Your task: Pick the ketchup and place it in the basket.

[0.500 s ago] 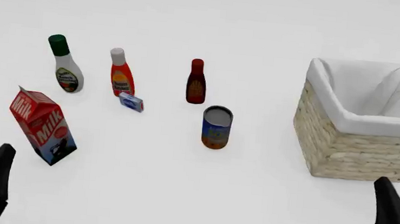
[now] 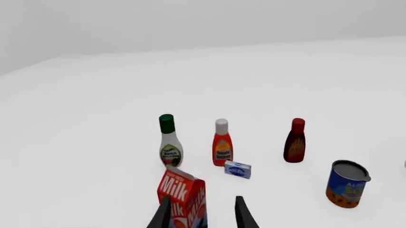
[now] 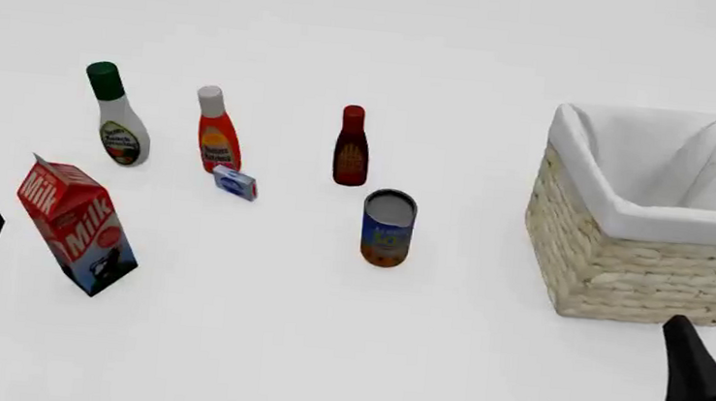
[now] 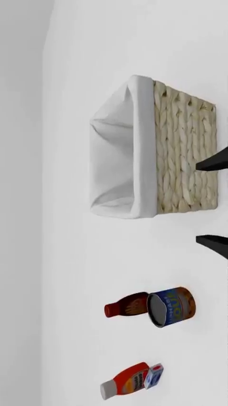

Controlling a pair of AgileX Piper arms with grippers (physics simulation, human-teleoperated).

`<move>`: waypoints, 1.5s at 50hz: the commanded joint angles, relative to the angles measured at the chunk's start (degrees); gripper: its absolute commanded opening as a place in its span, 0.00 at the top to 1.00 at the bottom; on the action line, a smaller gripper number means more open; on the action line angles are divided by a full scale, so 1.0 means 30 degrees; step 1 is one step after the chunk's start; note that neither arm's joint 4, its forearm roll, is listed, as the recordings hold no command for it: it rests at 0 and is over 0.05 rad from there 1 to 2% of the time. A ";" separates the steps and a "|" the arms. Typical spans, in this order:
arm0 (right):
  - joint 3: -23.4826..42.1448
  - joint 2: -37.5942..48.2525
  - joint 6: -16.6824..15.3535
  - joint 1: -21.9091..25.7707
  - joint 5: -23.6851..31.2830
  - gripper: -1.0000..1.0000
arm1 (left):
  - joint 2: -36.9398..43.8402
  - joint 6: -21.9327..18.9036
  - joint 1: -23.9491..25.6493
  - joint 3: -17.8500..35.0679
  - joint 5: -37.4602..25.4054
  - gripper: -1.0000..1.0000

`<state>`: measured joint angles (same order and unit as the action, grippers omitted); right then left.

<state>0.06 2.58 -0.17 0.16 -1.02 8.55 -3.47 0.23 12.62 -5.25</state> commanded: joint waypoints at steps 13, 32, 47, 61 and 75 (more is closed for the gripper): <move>-0.0007 0.0730 -0.0426 0.0043 -0.0508 0.00 | 0.6129 0.1056 0.0518 0.4620 -0.0737 0.00; -0.0018 0.1233 -0.0116 0.0335 -0.0838 0.00 | 1.0887 0.0333 0.2038 0.7863 -0.0419 0.00; -0.0018 0.1572 -0.0058 0.0346 -0.1098 0.00 | 1.5839 -0.0169 0.3226 0.9525 0.0832 0.00; -0.0018 0.2229 0.0032 0.0427 -0.1632 0.00 | 1.9136 -0.0637 0.3002 1.1506 0.1109 0.00; -0.0002 0.2565 0.0424 0.0548 -0.1886 0.00 | 2.3342 -0.1474 0.2159 1.3399 0.2508 0.00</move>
<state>0.03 9.35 0.39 1.49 -5.96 70.38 -6.70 7.64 48.57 0.32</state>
